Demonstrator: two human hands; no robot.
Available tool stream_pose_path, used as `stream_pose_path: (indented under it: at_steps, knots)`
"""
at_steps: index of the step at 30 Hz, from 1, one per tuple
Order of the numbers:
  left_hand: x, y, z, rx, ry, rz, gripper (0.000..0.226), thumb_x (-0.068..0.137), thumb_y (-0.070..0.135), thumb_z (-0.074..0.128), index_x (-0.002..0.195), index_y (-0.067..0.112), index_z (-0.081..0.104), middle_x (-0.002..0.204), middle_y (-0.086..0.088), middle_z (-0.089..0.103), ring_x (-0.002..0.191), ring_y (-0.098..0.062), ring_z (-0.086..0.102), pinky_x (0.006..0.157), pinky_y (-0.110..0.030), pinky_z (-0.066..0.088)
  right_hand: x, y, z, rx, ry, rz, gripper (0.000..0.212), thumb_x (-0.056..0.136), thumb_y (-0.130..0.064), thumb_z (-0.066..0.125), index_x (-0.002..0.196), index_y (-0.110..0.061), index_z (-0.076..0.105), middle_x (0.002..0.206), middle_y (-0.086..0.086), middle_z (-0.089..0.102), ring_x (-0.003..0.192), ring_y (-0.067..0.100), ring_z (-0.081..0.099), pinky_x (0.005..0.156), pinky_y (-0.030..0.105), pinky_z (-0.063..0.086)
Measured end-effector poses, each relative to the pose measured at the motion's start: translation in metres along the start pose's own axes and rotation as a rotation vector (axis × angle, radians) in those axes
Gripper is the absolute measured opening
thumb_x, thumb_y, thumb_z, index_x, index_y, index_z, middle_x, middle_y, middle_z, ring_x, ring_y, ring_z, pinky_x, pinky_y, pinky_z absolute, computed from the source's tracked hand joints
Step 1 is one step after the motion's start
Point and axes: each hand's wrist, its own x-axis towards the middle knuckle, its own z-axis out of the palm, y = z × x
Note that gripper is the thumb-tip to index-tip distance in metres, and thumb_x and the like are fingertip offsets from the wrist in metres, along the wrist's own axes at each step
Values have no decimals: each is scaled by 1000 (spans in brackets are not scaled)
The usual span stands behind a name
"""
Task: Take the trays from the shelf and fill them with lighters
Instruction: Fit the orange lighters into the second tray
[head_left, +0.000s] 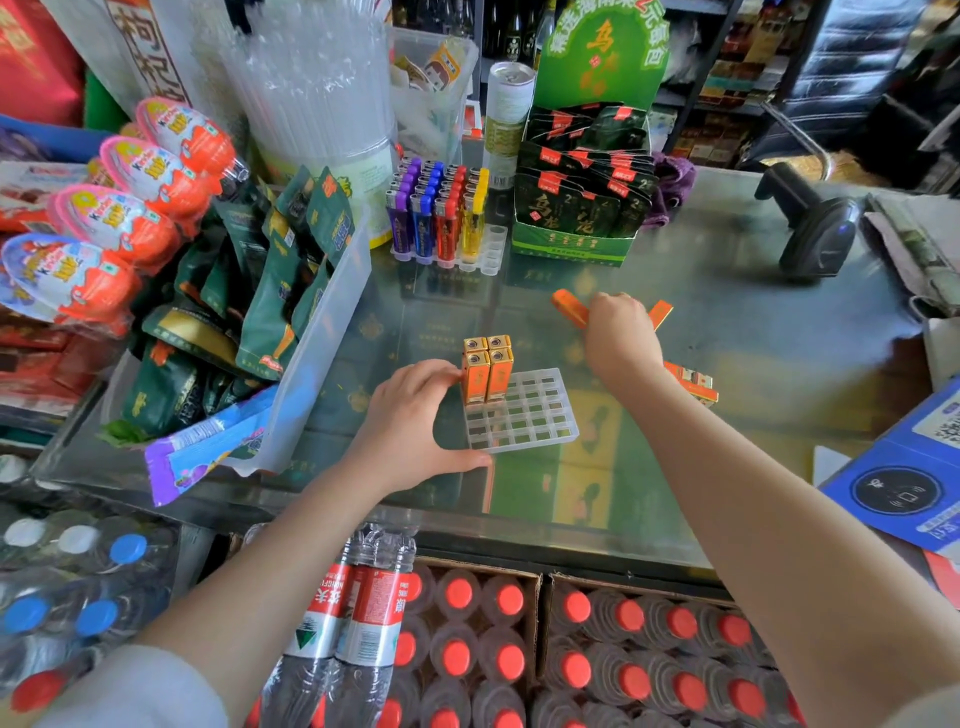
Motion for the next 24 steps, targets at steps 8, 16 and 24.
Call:
stream_pose_path:
  at_steps: [8,16,24]
  knots:
    - [-4,2,-1,-6,0,16,83,65,54,72,133,20,38,140,3,38,130,-16,30,108,-36,22,-43,-1,-6,450,96,-275,18,80,-4,58,98,-8,60,96,4,54,70,17,53,62,22,39]
    - [-13,1,2,-11,16,-2,83,62,56,72,129,17,42,135,2,42,125,-14,36,105,-31,28,-115,-17,-12,888,146,-300,22,82,-4,64,97,-16,55,96,-8,66,85,9,63,73,13,48]
    - [-19,-6,2,-79,27,36,81,63,51,74,131,19,42,136,3,43,124,-13,38,99,-23,25,-130,-46,4,938,26,-107,13,76,-17,72,82,-13,62,73,-11,69,68,3,65,64,13,50]
